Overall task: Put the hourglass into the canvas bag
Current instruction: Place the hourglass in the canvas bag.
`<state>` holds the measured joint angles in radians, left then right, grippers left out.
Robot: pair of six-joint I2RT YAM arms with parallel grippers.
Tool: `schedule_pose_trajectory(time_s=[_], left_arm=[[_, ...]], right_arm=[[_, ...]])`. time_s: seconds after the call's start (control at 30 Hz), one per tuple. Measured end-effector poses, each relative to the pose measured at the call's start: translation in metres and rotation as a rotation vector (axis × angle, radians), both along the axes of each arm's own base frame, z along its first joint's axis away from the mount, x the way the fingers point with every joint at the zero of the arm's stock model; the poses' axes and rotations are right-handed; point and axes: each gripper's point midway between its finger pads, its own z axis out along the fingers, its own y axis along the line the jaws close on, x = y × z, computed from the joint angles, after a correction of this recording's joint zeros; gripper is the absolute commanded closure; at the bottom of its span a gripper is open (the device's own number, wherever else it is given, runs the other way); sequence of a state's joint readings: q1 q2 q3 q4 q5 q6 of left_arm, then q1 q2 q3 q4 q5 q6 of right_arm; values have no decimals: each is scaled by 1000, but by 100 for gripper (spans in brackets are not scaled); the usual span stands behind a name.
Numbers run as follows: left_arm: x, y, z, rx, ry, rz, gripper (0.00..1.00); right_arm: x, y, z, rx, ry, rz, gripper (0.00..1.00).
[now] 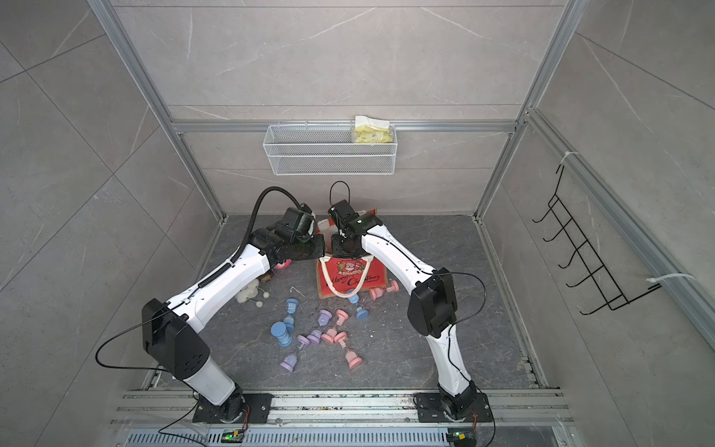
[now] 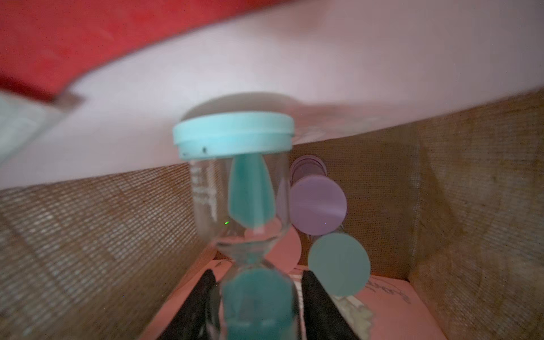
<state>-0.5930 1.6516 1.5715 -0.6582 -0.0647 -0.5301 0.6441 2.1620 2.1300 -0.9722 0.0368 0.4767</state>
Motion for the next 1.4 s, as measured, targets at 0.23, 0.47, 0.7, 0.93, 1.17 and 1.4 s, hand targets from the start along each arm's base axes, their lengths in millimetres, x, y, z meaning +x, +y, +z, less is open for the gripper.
schedule_pose_trajectory(time_s=[0.23, 0.47, 0.7, 0.93, 1.17, 1.4], left_arm=[[-1, -3, 0, -20, 9, -1, 100], [-2, -2, -1, -21, 15, 5, 100], [-1, -2, 0, -20, 14, 6, 100], [-1, -1, 0, -20, 13, 11, 100], [0, 0, -1, -15, 11, 20, 100], [1, 2, 0, -10, 6, 30, 100]], right_arm=[[3, 3, -26, -14, 46, -19, 97], [6, 4, -47, -32, 79, -31, 86], [7, 4, -47, -33, 76, -35, 63], [9, 4, -41, -33, 63, -36, 45], [10, 3, -34, -30, 51, -32, 33], [3, 3, 16, 37, -12, -17, 25]])
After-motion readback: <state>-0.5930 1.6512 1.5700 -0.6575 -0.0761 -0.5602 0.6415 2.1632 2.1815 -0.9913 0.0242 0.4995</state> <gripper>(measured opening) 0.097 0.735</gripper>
